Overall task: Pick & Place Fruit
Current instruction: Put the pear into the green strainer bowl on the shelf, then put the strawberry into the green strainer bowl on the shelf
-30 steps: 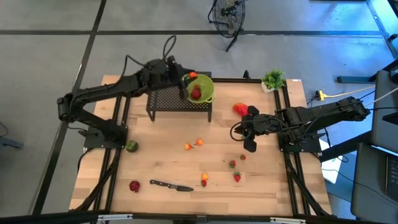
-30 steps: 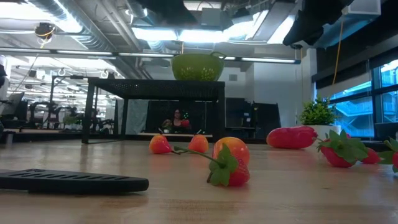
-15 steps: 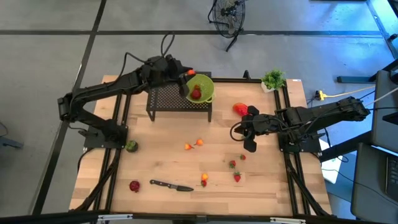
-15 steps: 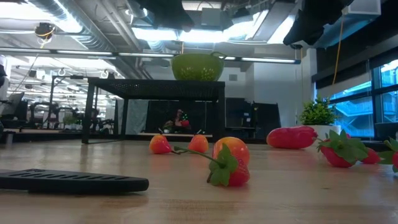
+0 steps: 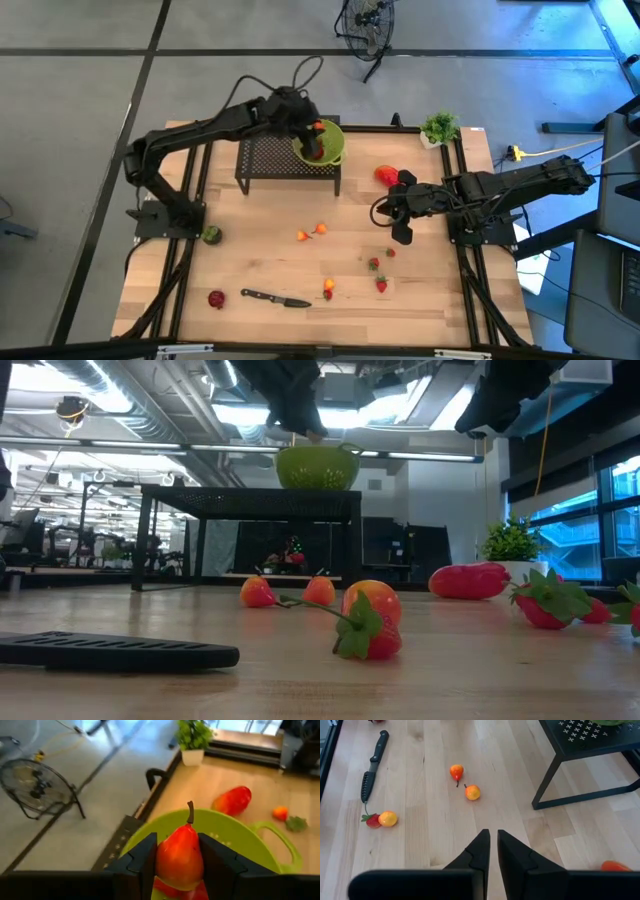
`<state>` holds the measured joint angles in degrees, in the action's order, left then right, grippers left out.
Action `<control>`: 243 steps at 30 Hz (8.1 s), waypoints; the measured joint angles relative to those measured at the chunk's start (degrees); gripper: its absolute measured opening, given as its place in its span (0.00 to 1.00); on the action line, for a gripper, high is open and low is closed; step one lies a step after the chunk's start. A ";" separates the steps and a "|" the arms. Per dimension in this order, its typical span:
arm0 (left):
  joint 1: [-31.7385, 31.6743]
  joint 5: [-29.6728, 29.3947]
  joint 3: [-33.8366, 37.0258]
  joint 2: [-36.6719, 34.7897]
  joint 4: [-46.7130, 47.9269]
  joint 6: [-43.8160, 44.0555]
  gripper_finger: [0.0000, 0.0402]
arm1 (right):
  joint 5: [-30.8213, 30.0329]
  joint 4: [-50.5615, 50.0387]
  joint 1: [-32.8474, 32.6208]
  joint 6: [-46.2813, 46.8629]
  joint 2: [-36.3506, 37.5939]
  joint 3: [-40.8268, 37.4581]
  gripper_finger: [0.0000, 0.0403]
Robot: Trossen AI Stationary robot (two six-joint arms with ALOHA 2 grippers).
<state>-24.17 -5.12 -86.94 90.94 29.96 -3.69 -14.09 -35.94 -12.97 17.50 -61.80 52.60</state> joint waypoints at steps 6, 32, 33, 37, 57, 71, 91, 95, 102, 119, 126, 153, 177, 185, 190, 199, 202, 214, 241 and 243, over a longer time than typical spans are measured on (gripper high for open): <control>0.27 0.58 -0.03 0.86 3.51 0.64 0.31 | 0.00 0.02 0.00 0.00 0.00 0.00 0.08; 0.47 3.26 0.88 3.99 8.90 1.01 0.31 | 0.00 0.60 0.00 0.28 0.00 0.00 0.08; 0.44 3.26 0.88 3.93 8.96 0.99 0.31 | 0.00 0.64 0.00 0.31 0.00 0.00 0.07; 0.40 3.12 0.88 3.82 9.27 0.44 0.31 | 0.00 0.63 0.00 0.31 0.01 0.00 0.05; 0.44 2.43 0.88 3.82 9.28 -0.11 0.45 | 0.01 -0.81 0.00 2.94 0.00 0.00 0.09; 0.85 1.88 -6.03 3.73 14.58 -1.59 0.48 | 1.53 -5.20 0.00 7.86 0.00 0.00 0.03; 11.91 1.36 -4.66 -6.22 20.79 -1.50 0.47 | -0.07 -14.68 -0.24 22.12 0.01 0.00 0.19; 15.80 -2.80 0.41 -8.50 19.10 -1.00 0.47 | -0.28 -14.74 -0.42 22.65 0.00 0.00 0.25; 20.08 -4.27 9.24 -12.41 13.23 2.42 0.47 | -0.05 -15.75 -0.44 24.86 0.02 0.00 0.37; 31.19 -8.14 31.76 -22.46 -4.68 13.02 0.47 | -0.02 -16.54 -4.03 28.93 -5.11 -0.02 0.44; 35.69 -10.65 36.29 -22.65 -9.24 16.58 0.47 | -0.02 -16.35 -7.34 31.89 -9.02 -0.04 0.40; 45.81 -13.94 42.91 -22.63 -20.36 20.15 0.47 | -2.44 -23.19 -7.81 56.39 -25.91 -0.04 0.55; 53.12 -25.65 42.91 -22.61 -13.33 32.71 0.47 | -3.47 -17.55 -0.57 51.06 -28.15 -1.10 0.57; 53.12 -25.88 42.91 -23.07 -12.48 32.96 0.47 | -2.42 -8.85 -0.57 51.74 -28.15 -8.62 0.55; 52.94 -26.57 42.87 -23.34 -12.52 32.96 0.47 | -1.87 -5.51 -0.16 51.10 -28.15 -10.06 0.53; 52.94 -26.73 42.87 -23.51 -12.06 32.96 0.47 | -0.20 -4.98 0.26 51.33 -28.09 -10.21 0.38; 52.94 -24.92 42.87 -24.33 -11.07 32.96 0.47 | 0.10 -5.18 0.29 51.69 -28.03 -10.19 0.33; 52.94 -24.73 42.87 -30.15 -2.44 34.64 0.47 | 2.34 -5.36 0.26 48.84 -28.20 -6.98 0.36; 52.94 -27.12 56.68 -30.28 -16.55 40.48 0.47 | 1.49 2.16 2.67 24.41 -28.17 12.17 0.37; 52.94 -27.57 56.68 -30.28 -16.53 40.48 0.47 | 1.50 3.20 3.11 22.13 -28.15 13.72 0.37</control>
<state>28.77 -32.69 -30.26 60.66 13.43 36.80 -12.59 -32.74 -9.87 39.62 -89.95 66.32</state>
